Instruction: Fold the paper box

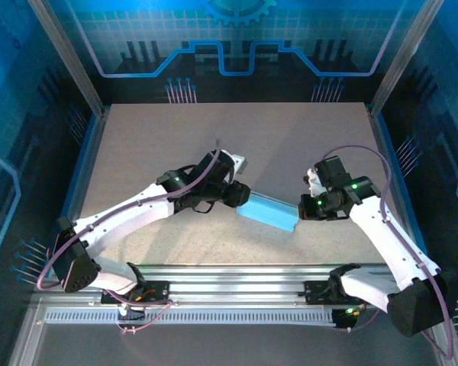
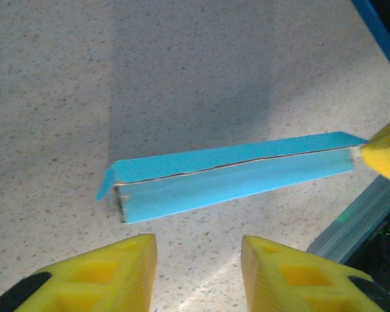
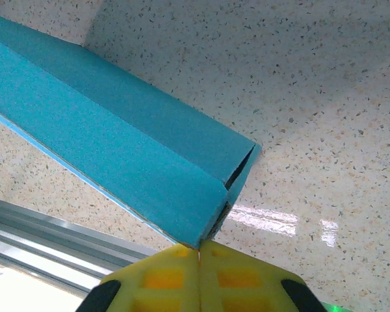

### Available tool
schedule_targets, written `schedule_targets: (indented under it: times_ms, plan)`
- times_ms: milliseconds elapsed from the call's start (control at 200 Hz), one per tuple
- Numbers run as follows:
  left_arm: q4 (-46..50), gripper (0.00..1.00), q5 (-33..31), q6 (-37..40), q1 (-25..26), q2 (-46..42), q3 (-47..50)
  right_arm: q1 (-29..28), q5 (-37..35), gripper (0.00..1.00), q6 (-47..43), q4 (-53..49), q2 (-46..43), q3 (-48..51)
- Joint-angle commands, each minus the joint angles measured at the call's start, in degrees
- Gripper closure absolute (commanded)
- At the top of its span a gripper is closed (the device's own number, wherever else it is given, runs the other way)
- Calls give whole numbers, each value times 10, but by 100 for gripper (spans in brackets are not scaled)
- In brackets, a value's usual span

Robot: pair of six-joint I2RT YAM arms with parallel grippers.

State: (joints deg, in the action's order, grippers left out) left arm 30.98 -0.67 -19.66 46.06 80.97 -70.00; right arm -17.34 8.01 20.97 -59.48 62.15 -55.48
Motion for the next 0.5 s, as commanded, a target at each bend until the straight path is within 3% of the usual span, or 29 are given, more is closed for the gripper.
schedule_targets:
  times_ms: [0,200,495]
  plan:
    - [29,55,37,78,-29,-5,13,-9,-4,92,6,-10,-3,6]
    - [3,52,60,151,-74,12,33,-11,-6,92,6,-12,-4,6]
    - [-6,52,117,204,-90,59,17,-13,-8,92,6,-12,-4,6]
